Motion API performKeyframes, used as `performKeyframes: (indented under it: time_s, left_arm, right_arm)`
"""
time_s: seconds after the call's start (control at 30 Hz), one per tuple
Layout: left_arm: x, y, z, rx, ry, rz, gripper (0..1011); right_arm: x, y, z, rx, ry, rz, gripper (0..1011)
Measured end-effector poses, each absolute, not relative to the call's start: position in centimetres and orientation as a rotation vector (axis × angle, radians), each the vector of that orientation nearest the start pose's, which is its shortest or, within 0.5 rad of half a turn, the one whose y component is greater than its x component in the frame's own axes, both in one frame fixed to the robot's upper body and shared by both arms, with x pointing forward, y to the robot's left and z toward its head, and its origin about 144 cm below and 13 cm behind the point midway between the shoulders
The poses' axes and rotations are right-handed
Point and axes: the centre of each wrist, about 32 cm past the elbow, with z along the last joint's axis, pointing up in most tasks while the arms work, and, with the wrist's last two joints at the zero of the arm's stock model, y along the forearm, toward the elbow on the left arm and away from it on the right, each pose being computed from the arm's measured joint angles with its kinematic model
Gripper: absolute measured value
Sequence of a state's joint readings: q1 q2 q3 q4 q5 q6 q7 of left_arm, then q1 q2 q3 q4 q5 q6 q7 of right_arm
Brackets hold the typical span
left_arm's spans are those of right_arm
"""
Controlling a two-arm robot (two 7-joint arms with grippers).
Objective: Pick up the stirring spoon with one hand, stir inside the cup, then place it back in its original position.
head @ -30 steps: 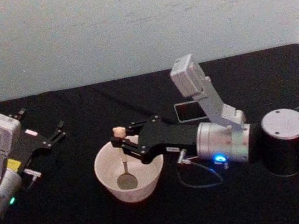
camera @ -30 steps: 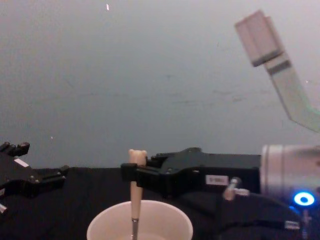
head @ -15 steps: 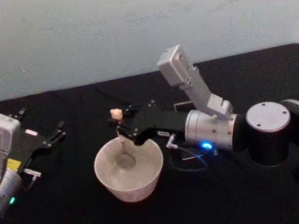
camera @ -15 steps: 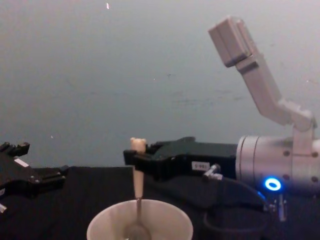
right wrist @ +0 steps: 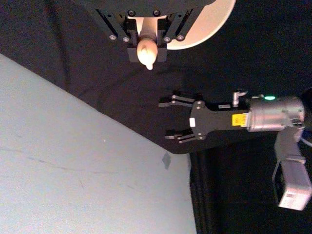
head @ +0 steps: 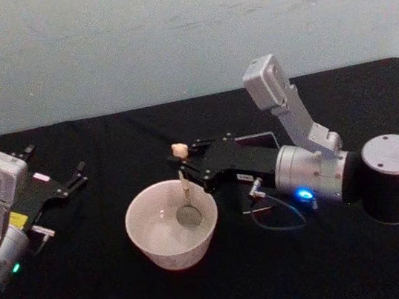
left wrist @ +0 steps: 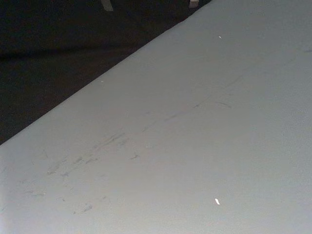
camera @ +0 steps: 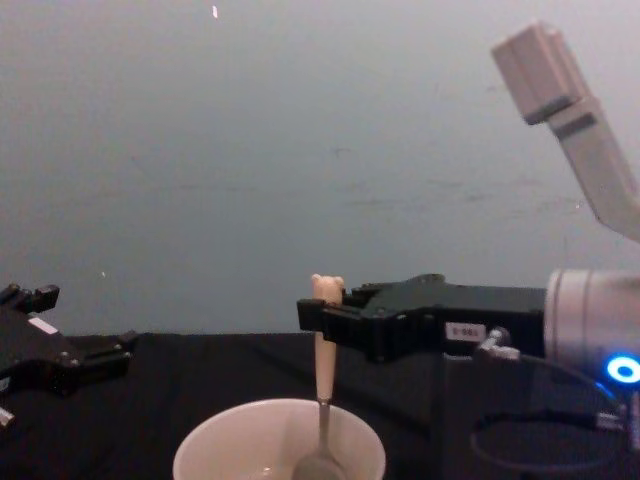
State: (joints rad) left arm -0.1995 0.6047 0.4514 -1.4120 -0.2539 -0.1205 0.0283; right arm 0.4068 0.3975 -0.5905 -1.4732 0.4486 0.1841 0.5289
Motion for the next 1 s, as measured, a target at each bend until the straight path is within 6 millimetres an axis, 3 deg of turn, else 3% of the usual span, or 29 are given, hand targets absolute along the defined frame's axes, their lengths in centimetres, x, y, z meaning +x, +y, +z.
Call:
performKeyframes:
  time_s: [0.2,0.57,1.0]
  left_arm:
    - [48.9,31.0,114.0,0.304,-0.285,1.248,1002]
    - [48.9,31.0,114.0,0.304,-0.285,1.248,1001]
    - [48.9,31.0,114.0,0.304,-0.285,1.248,1001]
  right_arm:
    - [51.8,-19.3,120.6,-0.143,0.058,-0.541,214]
    - [51.7,-18.9,121.0,-0.120,0.091,-0.564,214]
    - [52.2,-19.7,123.8,-0.034,0.163,-0.651,214]
